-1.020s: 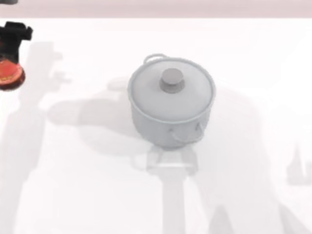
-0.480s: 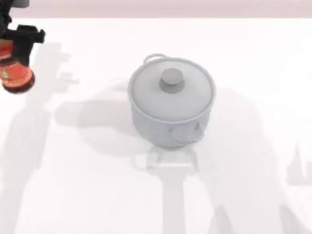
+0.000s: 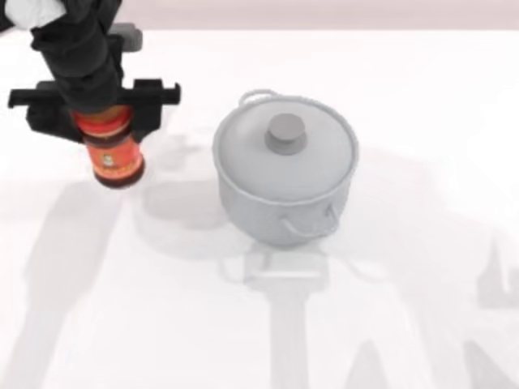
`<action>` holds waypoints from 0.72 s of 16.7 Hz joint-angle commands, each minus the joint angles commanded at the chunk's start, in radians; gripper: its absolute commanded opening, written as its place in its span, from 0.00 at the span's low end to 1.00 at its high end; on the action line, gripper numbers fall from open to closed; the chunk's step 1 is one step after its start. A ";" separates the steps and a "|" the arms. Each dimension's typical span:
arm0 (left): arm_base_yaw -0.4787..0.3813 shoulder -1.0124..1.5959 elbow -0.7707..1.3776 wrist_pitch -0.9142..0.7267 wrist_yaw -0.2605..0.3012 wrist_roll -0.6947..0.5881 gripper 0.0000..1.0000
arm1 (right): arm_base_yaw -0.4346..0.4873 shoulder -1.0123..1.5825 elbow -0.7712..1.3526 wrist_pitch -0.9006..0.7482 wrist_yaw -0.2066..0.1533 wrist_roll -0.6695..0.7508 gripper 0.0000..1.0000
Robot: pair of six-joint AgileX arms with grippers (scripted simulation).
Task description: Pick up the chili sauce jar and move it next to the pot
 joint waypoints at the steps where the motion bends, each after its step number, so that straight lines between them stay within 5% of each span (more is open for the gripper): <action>1: -0.020 -0.003 -0.013 0.013 -0.007 -0.023 0.00 | 0.000 0.000 0.000 0.000 0.000 0.000 1.00; 12: -0.026 0.042 -0.105 0.157 -0.009 -0.033 0.00 | 0.000 0.000 0.000 0.000 0.000 0.000 1.00</action>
